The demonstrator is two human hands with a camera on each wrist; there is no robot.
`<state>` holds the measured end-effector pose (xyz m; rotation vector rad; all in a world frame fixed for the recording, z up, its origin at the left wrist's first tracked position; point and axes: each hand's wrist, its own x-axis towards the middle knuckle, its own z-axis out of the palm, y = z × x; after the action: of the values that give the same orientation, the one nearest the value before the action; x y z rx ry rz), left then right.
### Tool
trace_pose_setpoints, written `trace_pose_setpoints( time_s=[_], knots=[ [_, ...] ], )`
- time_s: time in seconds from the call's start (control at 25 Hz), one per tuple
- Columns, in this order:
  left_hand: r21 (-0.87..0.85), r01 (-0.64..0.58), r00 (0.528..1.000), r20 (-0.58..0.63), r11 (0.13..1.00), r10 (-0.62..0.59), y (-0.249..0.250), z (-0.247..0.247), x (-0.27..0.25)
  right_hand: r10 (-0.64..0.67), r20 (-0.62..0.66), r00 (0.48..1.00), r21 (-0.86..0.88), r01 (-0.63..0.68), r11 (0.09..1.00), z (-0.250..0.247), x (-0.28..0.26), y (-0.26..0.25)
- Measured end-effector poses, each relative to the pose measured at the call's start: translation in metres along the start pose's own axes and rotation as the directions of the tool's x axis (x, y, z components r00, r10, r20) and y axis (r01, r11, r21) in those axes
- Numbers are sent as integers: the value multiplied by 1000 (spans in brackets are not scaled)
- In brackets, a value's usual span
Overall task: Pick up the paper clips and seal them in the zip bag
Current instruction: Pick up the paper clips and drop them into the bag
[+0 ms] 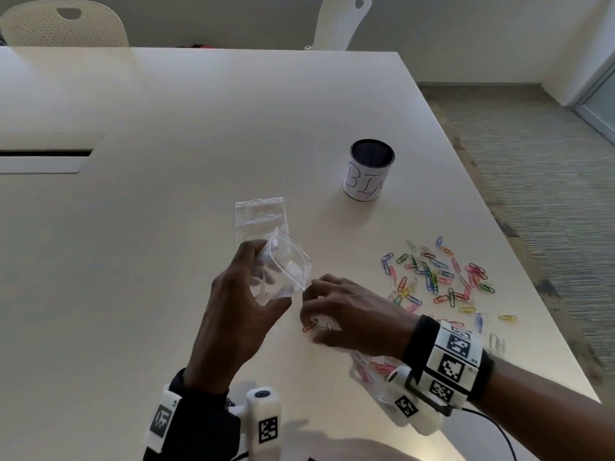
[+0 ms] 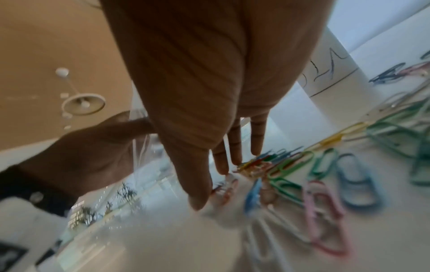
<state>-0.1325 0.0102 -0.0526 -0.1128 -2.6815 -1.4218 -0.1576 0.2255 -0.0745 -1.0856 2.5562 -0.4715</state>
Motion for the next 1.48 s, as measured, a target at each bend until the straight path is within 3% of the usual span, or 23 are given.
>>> trace_pose_setpoints(
  time_s=[0.2, 0.36, 0.52, 0.96, 1.12, 1.24, 1.36, 1.48],
  knots=[
    [-11, -3, 1000, 4, 1000, 3, 3, 4, 8, 85, -30, 996, -66, -87, 994, -9, -16, 16],
    [-7, 6, 1000, 13, 1000, -6, 5, 10, 11, 139, 78, 987, -163, -125, 979, -12, -34, 17],
    [0, -5, 999, 34, 1000, 5, 6, 15, 10, 98, -33, 995, -95, -100, 990, -2, -47, 16],
    [25, -9, 997, 81, 1000, 7, 5, 29, 0, 115, -91, 989, -94, -123, 988, -3, -38, 13],
    [12, -16, 995, 97, 1000, 15, 4, 35, -3, 250, -161, 955, 151, -227, 962, -9, -41, 30],
    [27, -23, 994, 110, 999, 20, 2, 39, -4, 418, -220, 882, 446, -290, 847, -23, -48, 37],
    [19, -25, 993, 114, 1000, 23, 2, 41, -4, 509, -262, 820, 692, -208, 691, -47, -55, 27],
    [14, -33, 992, 121, 999, 31, 4, 42, -4, 525, -318, 789, 804, -69, 591, -67, -56, 8]
  ],
)
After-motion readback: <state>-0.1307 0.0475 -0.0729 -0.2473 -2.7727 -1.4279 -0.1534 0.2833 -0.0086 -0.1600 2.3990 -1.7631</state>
